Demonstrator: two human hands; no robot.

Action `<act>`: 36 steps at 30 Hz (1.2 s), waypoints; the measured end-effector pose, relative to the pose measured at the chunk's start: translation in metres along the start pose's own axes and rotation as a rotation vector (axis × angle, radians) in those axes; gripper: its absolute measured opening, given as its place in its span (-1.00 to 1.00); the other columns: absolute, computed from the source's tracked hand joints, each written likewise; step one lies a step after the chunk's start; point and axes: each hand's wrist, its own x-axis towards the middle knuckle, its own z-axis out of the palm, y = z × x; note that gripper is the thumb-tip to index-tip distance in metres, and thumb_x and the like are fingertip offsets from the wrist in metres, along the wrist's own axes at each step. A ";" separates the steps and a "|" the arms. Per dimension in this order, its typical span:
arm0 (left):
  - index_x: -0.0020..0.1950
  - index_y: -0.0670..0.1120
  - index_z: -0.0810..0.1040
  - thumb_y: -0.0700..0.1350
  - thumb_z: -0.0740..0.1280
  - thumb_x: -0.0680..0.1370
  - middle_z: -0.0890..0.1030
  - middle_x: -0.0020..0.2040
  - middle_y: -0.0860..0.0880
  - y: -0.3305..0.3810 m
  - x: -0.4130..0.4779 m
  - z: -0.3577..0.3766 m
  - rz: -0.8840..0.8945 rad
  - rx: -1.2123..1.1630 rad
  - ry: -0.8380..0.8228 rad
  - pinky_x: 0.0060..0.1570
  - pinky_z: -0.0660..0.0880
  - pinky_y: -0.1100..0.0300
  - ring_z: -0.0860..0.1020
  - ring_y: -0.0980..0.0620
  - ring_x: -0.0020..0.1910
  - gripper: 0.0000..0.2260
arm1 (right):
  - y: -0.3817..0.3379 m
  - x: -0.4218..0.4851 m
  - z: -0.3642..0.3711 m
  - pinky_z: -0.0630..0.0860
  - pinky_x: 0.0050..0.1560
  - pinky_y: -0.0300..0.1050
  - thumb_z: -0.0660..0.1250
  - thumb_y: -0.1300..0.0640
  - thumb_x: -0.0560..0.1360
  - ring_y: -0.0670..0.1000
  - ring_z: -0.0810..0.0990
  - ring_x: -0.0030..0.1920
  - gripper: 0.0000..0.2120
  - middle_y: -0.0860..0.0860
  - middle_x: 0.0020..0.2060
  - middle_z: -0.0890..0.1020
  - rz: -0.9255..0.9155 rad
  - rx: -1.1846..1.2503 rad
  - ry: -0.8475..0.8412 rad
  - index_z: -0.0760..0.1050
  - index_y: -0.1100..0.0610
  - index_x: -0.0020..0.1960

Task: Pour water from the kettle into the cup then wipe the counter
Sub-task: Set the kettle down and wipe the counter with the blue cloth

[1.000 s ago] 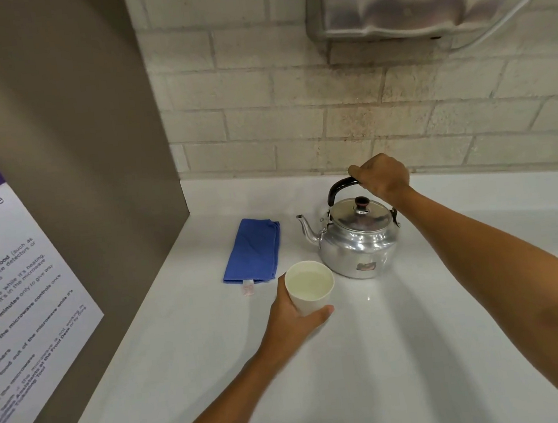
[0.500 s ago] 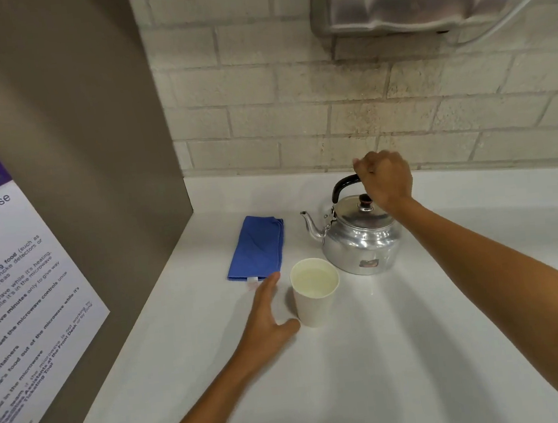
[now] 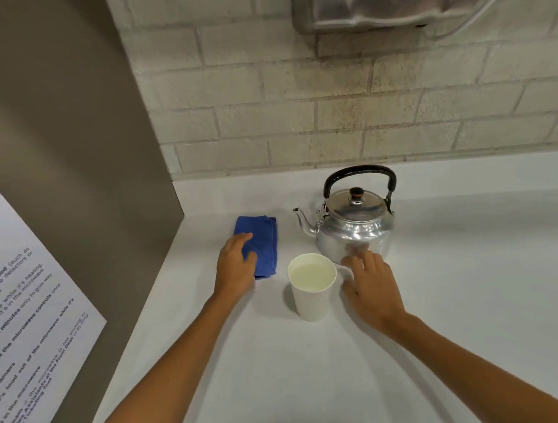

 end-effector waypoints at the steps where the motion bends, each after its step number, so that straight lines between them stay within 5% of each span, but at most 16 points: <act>1: 0.34 -0.19 0.39 -0.31 0.18 0.53 0.38 0.39 -0.16 0.001 0.007 0.004 0.010 0.046 -0.012 0.38 0.24 0.14 0.33 -0.10 0.38 -0.63 | 0.001 -0.005 0.004 0.39 0.09 0.03 0.27 0.19 0.46 0.23 0.45 0.14 -0.69 0.19 0.14 0.51 0.003 -0.025 -0.029 0.45 0.19 0.20; 6: 0.43 -0.18 0.24 -0.16 0.12 0.59 0.22 0.49 -0.18 0.003 0.037 0.026 0.094 0.393 -0.111 0.41 0.18 0.04 0.22 -0.15 0.44 -0.60 | -0.001 -0.022 0.021 0.23 0.38 0.00 -0.01 -0.04 0.59 0.11 0.25 0.40 -0.57 0.09 0.43 0.29 0.031 -0.108 -0.155 0.22 0.08 0.40; 12: 0.50 -0.10 -0.14 0.05 0.02 0.60 -0.10 0.55 -0.14 -0.022 0.054 0.035 -0.113 0.560 -0.191 0.46 -0.03 -0.10 -0.07 -0.19 0.51 -0.44 | 0.000 -0.027 0.029 -0.02 0.52 0.02 -0.12 -0.09 0.60 0.05 0.01 0.52 -0.48 0.05 0.53 0.10 0.072 -0.098 -0.206 -0.01 0.08 0.51; 17: 0.51 -0.05 -0.09 0.10 -0.09 0.60 -0.09 0.55 -0.15 -0.019 0.059 0.052 -0.100 0.727 -0.237 0.47 -0.09 -0.10 -0.10 -0.21 0.51 -0.49 | 0.001 -0.022 0.030 -0.12 0.52 -0.01 -0.14 -0.10 0.60 0.01 -0.05 0.53 -0.47 0.03 0.54 0.05 0.090 -0.080 -0.209 -0.05 0.07 0.51; 25: 0.50 0.00 -0.15 0.06 -0.09 0.61 -0.09 0.56 -0.02 -0.029 0.005 0.050 0.331 0.876 -0.385 0.47 -0.09 0.03 -0.14 -0.09 0.52 -0.51 | 0.003 -0.021 0.030 -0.10 0.52 0.00 -0.16 -0.11 0.60 0.02 -0.06 0.53 -0.46 0.03 0.54 0.03 0.081 -0.106 -0.239 -0.08 0.07 0.52; 28: 0.50 0.01 -0.14 0.11 -0.24 0.58 -0.11 0.55 0.01 -0.038 0.007 0.032 0.330 0.869 -0.422 0.47 -0.11 0.08 -0.15 -0.04 0.52 -0.50 | -0.002 -0.020 0.030 -0.11 0.51 0.00 -0.16 -0.11 0.60 0.03 -0.05 0.53 -0.46 0.04 0.54 0.04 0.077 -0.101 -0.248 -0.08 0.08 0.51; 36: 0.50 -0.03 -0.17 0.05 0.07 0.59 -0.10 0.55 -0.13 -0.008 0.009 0.058 0.329 0.889 -0.455 0.48 -0.07 -0.02 -0.17 -0.22 0.50 -0.42 | 0.001 -0.022 0.026 -0.07 0.53 0.02 -0.13 -0.10 0.59 0.03 -0.03 0.53 -0.46 0.05 0.53 0.08 0.087 -0.098 -0.237 -0.04 0.10 0.51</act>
